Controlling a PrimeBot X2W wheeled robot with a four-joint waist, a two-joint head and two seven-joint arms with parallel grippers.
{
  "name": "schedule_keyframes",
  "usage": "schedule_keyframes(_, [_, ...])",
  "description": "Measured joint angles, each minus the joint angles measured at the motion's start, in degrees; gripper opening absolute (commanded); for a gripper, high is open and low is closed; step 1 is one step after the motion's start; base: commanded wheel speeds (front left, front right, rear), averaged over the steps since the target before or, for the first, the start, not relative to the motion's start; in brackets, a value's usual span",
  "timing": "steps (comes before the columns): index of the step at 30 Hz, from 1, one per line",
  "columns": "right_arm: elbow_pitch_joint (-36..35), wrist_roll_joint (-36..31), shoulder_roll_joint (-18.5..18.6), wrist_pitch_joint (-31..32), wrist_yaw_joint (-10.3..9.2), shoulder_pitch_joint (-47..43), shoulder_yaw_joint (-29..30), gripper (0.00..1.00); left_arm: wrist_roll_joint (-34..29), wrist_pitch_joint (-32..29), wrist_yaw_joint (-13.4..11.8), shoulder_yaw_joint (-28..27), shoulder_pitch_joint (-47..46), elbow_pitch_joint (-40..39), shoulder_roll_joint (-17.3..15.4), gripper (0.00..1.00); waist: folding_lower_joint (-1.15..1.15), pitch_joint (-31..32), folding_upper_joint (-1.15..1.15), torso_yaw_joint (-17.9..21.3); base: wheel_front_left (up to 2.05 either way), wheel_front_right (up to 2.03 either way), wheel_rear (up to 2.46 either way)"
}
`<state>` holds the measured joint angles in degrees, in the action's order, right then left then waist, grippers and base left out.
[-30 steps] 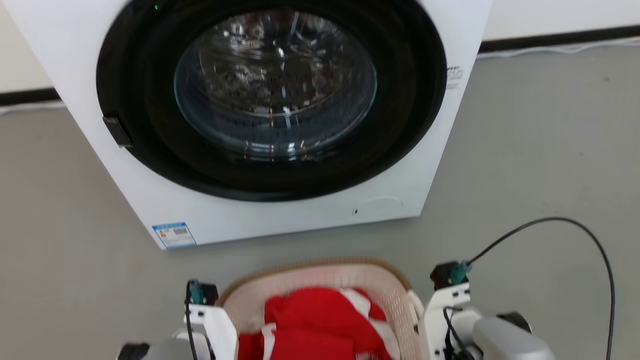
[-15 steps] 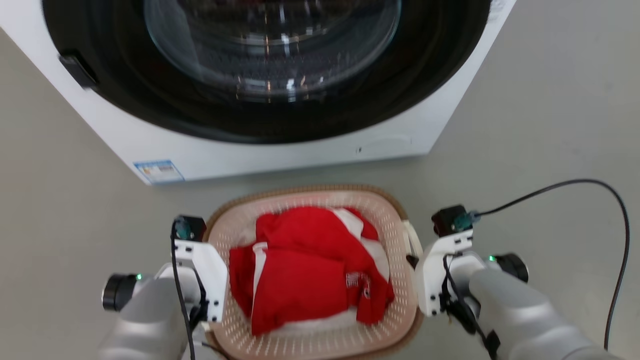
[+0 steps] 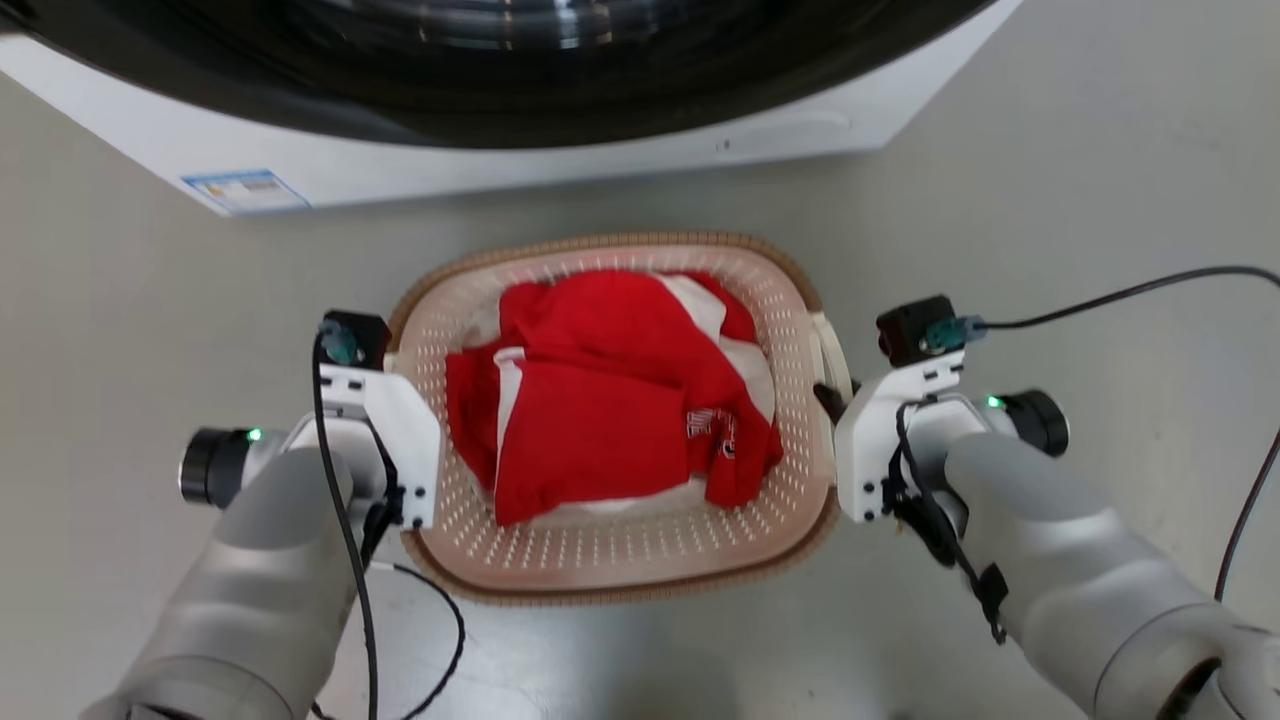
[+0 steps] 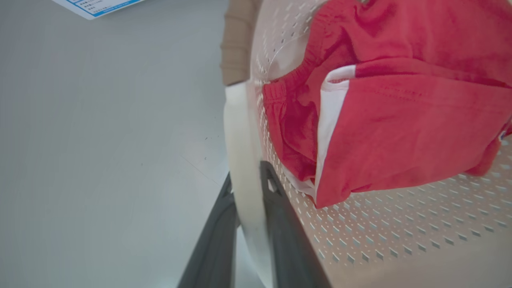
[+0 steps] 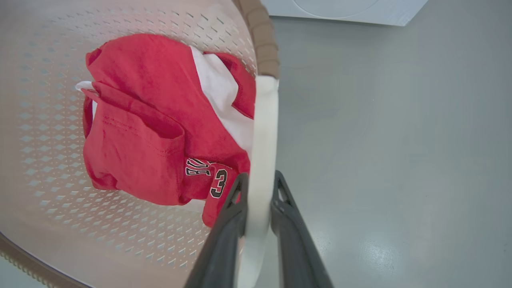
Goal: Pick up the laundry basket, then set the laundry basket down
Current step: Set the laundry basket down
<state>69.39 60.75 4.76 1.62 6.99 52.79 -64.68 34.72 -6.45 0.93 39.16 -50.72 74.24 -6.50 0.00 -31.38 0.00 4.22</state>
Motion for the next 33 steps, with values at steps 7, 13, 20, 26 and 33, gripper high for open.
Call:
schedule_keyframes(7, [-0.02,0.54,0.11,-1.31,0.00,2.72,-0.53,0.00,-0.04,0.66,-0.01,0.05,-3.31,0.01,-0.64,0.00,0.00,-4.88,0.00,0.62,0.00,0.00,0.00])
schedule_keyframes(13, [0.00,1.37,0.12,-1.93,0.00,4.74,-0.90,0.00,-0.03,0.20,0.01,0.09,-5.26,0.02,-1.33,0.00,0.00,-7.38,0.00,1.15,0.00,0.00,0.00])
schedule_keyframes(20, [0.16,1.88,0.36,-2.14,0.04,6.32,-1.86,0.00,0.04,-1.18,0.02,0.32,-7.04,0.04,-1.49,0.00,0.00,-9.43,0.00,1.23,0.00,0.00,0.00])
schedule_keyframes(26, [0.42,2.30,0.46,-2.14,0.04,7.43,-2.31,0.00,0.07,-2.68,0.08,0.79,-8.05,0.07,-1.54,0.00,0.00,-10.67,0.00,0.95,0.00,0.00,0.00])
schedule_keyframes(33, [0.58,2.87,0.43,-2.14,0.05,7.51,-2.76,0.00,0.12,-3.11,0.08,1.21,-8.71,0.07,-1.60,0.00,0.00,-11.66,0.00,1.02,0.00,0.00,0.00])
